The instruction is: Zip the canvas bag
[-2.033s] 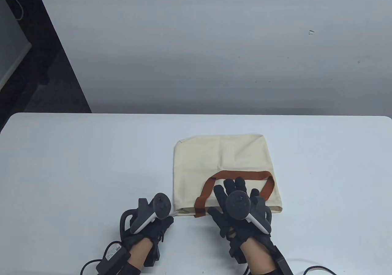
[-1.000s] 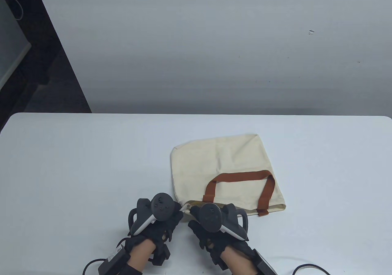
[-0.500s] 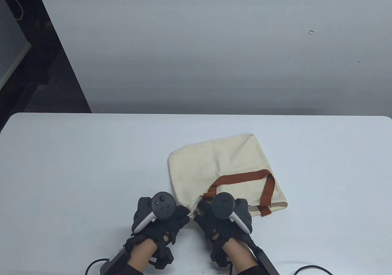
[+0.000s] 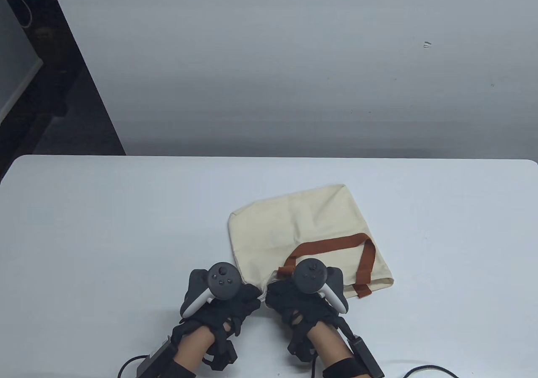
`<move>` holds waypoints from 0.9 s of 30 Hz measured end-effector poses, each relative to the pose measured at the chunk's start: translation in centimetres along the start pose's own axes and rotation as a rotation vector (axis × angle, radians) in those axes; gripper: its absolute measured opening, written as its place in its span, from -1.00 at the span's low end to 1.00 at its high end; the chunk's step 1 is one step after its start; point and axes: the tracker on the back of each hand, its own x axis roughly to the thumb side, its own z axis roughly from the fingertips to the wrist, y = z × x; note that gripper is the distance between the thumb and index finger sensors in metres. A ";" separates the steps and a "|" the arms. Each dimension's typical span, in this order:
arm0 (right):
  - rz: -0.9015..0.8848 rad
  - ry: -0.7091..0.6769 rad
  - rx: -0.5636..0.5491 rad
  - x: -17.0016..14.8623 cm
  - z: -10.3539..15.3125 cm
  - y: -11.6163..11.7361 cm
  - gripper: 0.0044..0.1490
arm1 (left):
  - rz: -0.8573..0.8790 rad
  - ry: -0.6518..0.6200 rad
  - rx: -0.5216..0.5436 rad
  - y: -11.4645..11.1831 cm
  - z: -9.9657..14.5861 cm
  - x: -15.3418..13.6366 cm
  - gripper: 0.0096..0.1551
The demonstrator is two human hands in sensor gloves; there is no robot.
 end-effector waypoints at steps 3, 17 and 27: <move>0.100 -0.028 -0.043 1.1 0.5 -0.4 -0.53 | -0.028 0.001 0.023 0.3 0.3 0.1 -0.62; 0.410 -0.045 -0.134 3.9 1.4 -0.3 -0.53 | -0.098 0.016 0.049 0.6 0.7 0.0 -0.62; 0.384 0.079 -0.140 2.3 0.9 -0.9 -0.53 | -0.106 0.052 0.021 0.6 0.9 -0.9 -0.62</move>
